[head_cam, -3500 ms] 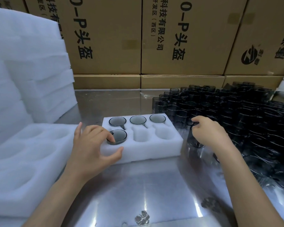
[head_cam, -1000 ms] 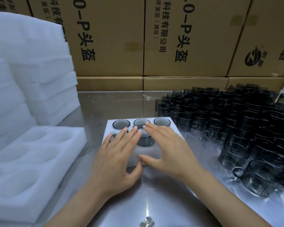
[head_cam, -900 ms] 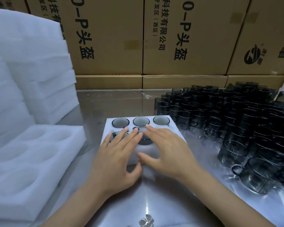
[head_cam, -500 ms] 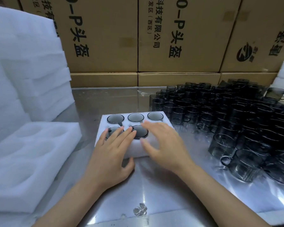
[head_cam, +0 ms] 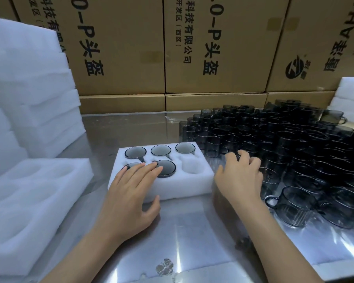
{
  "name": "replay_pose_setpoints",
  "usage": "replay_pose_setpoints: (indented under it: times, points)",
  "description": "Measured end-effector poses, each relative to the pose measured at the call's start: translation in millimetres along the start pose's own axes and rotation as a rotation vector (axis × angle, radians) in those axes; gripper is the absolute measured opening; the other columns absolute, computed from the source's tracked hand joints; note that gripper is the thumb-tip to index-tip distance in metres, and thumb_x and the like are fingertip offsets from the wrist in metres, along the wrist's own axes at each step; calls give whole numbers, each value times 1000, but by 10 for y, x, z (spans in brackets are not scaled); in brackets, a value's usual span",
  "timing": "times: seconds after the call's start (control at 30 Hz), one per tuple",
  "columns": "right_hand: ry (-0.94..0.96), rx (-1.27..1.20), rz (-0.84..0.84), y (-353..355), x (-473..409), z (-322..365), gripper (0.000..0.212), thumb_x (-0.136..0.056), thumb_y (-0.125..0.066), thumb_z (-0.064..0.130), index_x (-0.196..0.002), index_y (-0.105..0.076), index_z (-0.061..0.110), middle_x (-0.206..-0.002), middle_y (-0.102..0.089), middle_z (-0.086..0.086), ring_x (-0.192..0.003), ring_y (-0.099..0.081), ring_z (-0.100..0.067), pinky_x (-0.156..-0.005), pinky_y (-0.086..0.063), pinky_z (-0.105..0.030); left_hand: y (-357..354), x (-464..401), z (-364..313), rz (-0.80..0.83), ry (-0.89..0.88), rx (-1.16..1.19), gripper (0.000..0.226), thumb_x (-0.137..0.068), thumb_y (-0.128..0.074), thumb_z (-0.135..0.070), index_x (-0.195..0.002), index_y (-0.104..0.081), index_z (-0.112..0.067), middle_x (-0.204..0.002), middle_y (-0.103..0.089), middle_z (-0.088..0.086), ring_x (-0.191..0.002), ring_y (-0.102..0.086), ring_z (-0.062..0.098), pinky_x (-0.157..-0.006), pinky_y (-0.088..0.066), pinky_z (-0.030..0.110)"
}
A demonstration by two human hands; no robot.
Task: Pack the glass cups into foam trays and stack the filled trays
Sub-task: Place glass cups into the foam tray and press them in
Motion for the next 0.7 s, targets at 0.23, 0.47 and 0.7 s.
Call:
replay_pose_setpoints:
  times: [0.23, 0.47, 0.7]
  points:
    - [204, -223, -102, 56, -47, 63, 45, -88, -45, 2, -127, -52, 21, -133, -45, 4, -114, -35, -22, -76, -36, -31, 1, -6, 14, -27, -18, 15, 49, -77, -48, -35, -118, -65, -15, -123, -62, -2, -111, -58, 20, -96, -38, 32]
    - [1, -187, 207, -82, -84, -150, 60, -86, -60, 41, -140, -35, 29, -141, -37, -5, -125, -37, -33, -94, -39, -42, -5, 1, 27, -24, -7, 19, 48, -77, -48, -35, -118, -65, -16, -124, -62, -4, -103, -59, 17, -85, -44, 30]
    - [-53, -615, -160, 128, -161, -131, 50, -69, -70, 52, -110, -52, 29, -107, -40, 6, -92, -53, -16, -70, -38, -29, -1, 3, 27, -35, -3, 10, 48, -77, -47, -35, -117, -65, -17, -123, -63, -4, -100, -59, 17, -83, -40, 28]
Point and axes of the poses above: each hand's wrist, its own x-axis away from the middle knuckle, its own y-axis out of the back of the hand, z = x × y, the point moved 4 cm from there along -x, towards the middle knuckle
